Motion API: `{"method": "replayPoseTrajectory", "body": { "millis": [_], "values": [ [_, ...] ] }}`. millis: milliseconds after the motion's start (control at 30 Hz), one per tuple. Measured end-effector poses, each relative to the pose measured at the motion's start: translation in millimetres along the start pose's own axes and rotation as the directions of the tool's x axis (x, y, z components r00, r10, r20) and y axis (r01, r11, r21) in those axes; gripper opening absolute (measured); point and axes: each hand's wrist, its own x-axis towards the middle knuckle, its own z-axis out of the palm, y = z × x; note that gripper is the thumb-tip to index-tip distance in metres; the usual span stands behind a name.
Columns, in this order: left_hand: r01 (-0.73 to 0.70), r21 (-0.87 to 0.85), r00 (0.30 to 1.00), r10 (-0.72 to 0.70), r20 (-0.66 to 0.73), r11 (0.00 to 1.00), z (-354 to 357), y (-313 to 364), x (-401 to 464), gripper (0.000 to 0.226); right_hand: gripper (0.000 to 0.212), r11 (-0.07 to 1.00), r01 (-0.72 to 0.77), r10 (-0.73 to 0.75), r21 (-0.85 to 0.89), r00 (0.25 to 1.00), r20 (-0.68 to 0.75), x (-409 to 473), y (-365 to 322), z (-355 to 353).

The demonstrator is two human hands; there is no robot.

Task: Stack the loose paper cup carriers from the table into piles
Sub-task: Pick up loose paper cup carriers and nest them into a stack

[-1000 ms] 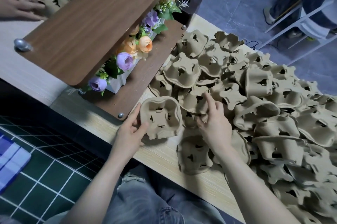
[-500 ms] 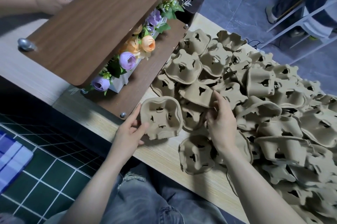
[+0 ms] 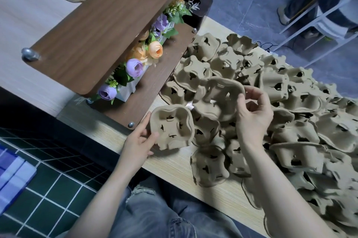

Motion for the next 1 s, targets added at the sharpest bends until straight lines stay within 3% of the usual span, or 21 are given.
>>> {"method": "replayPoseTrajectory", "body": {
  "millis": [167, 333, 433, 567, 667, 767, 867, 933, 1000],
  "values": [
    [-0.029, 0.035, 0.999, 0.029, 0.026, 0.999, -0.5, 0.1, -0.3, 0.062, 0.014, 0.993, -0.102, 0.086, 0.054, 0.968, 0.236, 4.2, -22.6, -6.5],
    [-0.111, 0.109, 0.993, 0.106, 0.054, 0.988, -1.2, 2.9, -3.7, 0.057, 0.014, 0.98, -0.196, 0.136, 0.034, 0.783, 0.607, 4.6, -31.8, -1.2],
    [-0.128, 0.12, 0.99, 0.119, 0.08, 0.984, -0.8, 5.1, -6.8, 0.046, 0.014, 0.99, -0.133, 0.121, -0.041, 0.681, 0.723, 0.4, -34.6, 9.6],
    [-0.041, 0.105, 0.996, 0.033, 0.083, 0.994, -0.1, 5.0, -11.6, 0.026, 0.017, 0.992, 0.021, 0.082, -0.123, 0.632, 0.771, -5.1, -36.4, 27.2],
    [0.049, 0.077, 0.997, -0.053, 0.058, 0.996, -0.2, 6.7, -16.5, 0.062, 0.022, 0.975, 0.135, 0.059, -0.175, 0.602, 0.796, -8.2, -39.2, 35.7],
    [0.016, 0.028, 1.0, -0.016, 0.019, 0.999, 1.4, 5.8, -16.2, 0.046, 0.022, 0.979, 0.132, 0.04, -0.158, 0.631, 0.775, -11.1, -41.1, 34.4],
    [-0.005, -0.002, 1.0, 0.005, 0.001, 1.0, 2.3, 1.5, -13.6, 0.022, 0.023, 0.98, 0.124, 0.015, -0.157, 0.738, 0.675, -13.5, -34.2, 21.1],
    [-0.017, 0.008, 1.0, 0.017, 0.003, 1.0, 2.0, -0.6, -13.5, 0.019, 0.027, 0.988, 0.026, 0.069, -0.15, 0.804, 0.591, -20.7, -29.4, 7.0],
    [-0.022, 0.004, 1.0, 0.022, 0.002, 1.0, 1.8, -0.7, -13.9, 0.019, 0.036, 0.986, -0.13, 0.167, -0.105, 0.822, 0.544, -33.6, -27.3, -8.3]
  ]
}}
